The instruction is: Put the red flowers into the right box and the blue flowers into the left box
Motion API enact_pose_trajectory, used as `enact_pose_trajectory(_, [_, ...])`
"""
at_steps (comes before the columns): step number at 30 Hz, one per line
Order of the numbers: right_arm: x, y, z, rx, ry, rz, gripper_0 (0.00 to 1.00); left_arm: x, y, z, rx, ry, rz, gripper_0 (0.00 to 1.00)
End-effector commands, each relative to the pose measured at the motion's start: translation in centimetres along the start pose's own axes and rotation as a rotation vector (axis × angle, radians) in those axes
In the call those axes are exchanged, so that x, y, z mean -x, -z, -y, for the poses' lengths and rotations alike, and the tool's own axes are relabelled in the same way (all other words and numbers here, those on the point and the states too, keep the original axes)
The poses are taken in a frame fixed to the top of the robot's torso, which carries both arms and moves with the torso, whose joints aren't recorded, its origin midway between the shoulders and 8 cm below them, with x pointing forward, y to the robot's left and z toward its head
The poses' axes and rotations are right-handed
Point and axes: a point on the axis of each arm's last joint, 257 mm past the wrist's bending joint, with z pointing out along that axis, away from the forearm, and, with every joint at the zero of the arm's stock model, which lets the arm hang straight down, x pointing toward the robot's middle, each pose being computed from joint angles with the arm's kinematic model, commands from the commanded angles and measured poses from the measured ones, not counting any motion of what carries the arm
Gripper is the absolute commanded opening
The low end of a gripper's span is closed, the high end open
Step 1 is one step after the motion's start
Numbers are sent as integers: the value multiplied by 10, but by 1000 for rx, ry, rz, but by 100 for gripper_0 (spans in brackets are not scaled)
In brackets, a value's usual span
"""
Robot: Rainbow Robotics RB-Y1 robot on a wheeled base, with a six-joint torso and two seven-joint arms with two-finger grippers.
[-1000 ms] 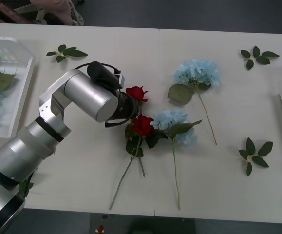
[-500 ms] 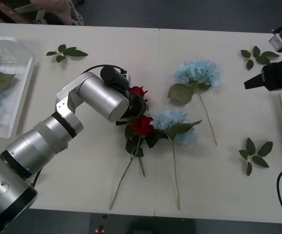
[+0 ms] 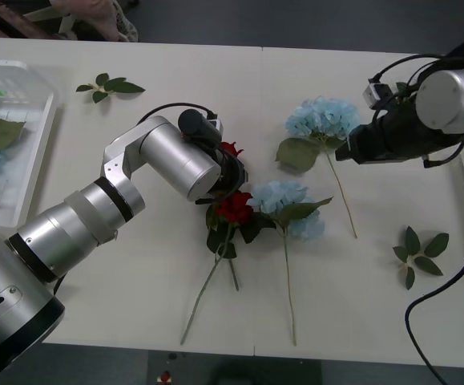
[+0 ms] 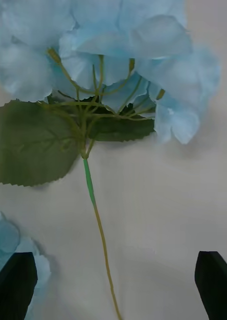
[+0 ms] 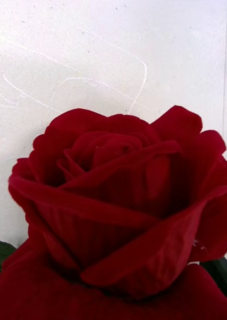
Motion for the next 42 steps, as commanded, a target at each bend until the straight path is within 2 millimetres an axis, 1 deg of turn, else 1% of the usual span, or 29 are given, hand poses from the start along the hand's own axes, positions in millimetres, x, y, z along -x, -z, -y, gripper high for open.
enact_pose_trajectory(1, [15, -16, -15, 8, -36, 47, 92, 12, 5, 9, -19, 2, 22, 96])
enact_pose_trajectory(2, [14, -23, -16, 10, -36, 51, 92, 12, 5, 8, -17, 1, 22, 85])
enact_pose_trajectory(3, [14, -27, -17, 8, -36, 52, 92, 12, 5, 9, -19, -1, 22, 78])
enact_pose_trajectory(4, [14, -33, -19, 8, -33, 59, 92, 12, 5, 9, -17, -6, 22, 63])
enact_pose_trajectory(5, [12, -38, -18, 5, -31, 59, 92, 12, 5, 7, -10, -16, 25, 53])
enact_pose_trajectory(6, [12, -40, -20, 4, -28, 60, 92, 11, 4, 7, -7, -22, 25, 49])
enact_pose_trajectory(7, [9, -45, -21, 1, -22, 57, 92, 11, 4, 5, 0, -33, 27, 38])
enact_pose_trajectory(9, [6, -50, -21, -3, -19, 53, 92, 10, 3, 5, 3, -38, 27, 31])
enact_pose_trajectory(10, [3, -55, -23, -4, -13, 49, 92, 10, 3, 5, 3, -40, 27, 23])
enact_pose_trajectory(11, [2, -56, -22, -7, -13, 47, 92, 10, 3, 4, 3, -40, 29, 19])
enact_pose_trajectory(13, [-1, -63, -24, -7, -15, 46, 92, 10, 3, 5, 4, -41, 28, 5])
enact_pose_trajectory(15, [-2, -67, -25, -9, -18, 44, 91, 12, 3, 3, 11, -50, 37, 1])
enact_pose_trajectory(17, [-3, -68, -26, -12, -14, 43, 91, 14, 3, 1, 21, -59, 44, 1])
enact_pose_trajectory(19, [-4, -69, -26, -19, -7, 41, 87, 16, 3, -1, 30, -68, 51, 0])
enact_pose_trajectory(20, [-6, -70, -27, -24, 0, 38, 81, 21, 5, -4, 37, -76, 63, 0])
enact_pose_trajectory(21, [-6, -71, -27, -28, 2, 36, 69, 24, 5, -7, 42, -77, 72, 0])
enact_pose_trajectory(22, [-6, -71, -27, -30, 3, 36, 60, 25, 5, -8, 42, -77, 74, 0])
enact_pose_trajectory(23, [-7, -71, -27, -31, 4, 36, 31, 30, 7, -10, 42, -77, 87, 0])
enact_pose_trajectory(25, [-7, -72, -27, -35, 1, 36, 13, 36, 8, -13, 41, -75, 100, 0])
enact_pose_trajectory(27, [-7, -73, -29, -37, 2, 35, 6, 44, 12, -21, 52, -86, 121, 0])
enact_pose_trajectory(30, [-8, -73, -29, -40, 3, 34, 0, 64, 23, -33, 63, -86, 160, 0])
enact_pose_trajectory(32, [-10, -74, -29, -42, -1, 30, 0, 86, 37, -42, 63, -88, 202, 0])
enact_pose_trajectory(35, [-11, -75, -28, -43, -10, 25, 0, 112, 57, -57, 68, -110, 245, 0])
enact_pose_trajectory(37, [-11, -75, -28, -43, -14, 25, 0, 130, 75, -65, 51, -104, 267, 0])
enact_pose_trajectory(38, [-11, -75, -28, -43, -14, 25, 0, 136, 81, -69, 46, -98, 273, 0])
enact_pose_trajectory(39, [-10, -74, -26, -46, -15, 29, 0, 144, 93, -73, 34, -89, 279, 0])
enact_pose_trajectory(40, [-10, -74, -25, -46, -19, 28, 0, 150, 106, -73, 15, -82, 277, 0])
enact_pose_trajectory(41, [-10, -74, -26, -44, -19, 28, 0, 153, 113, -73, 6, -82, 276, 0])
enact_pose_trajectory(42, [-10, -74, -23, -49, -20, 29, 0, 157, 128, -71, -12, -87, 272, 0])
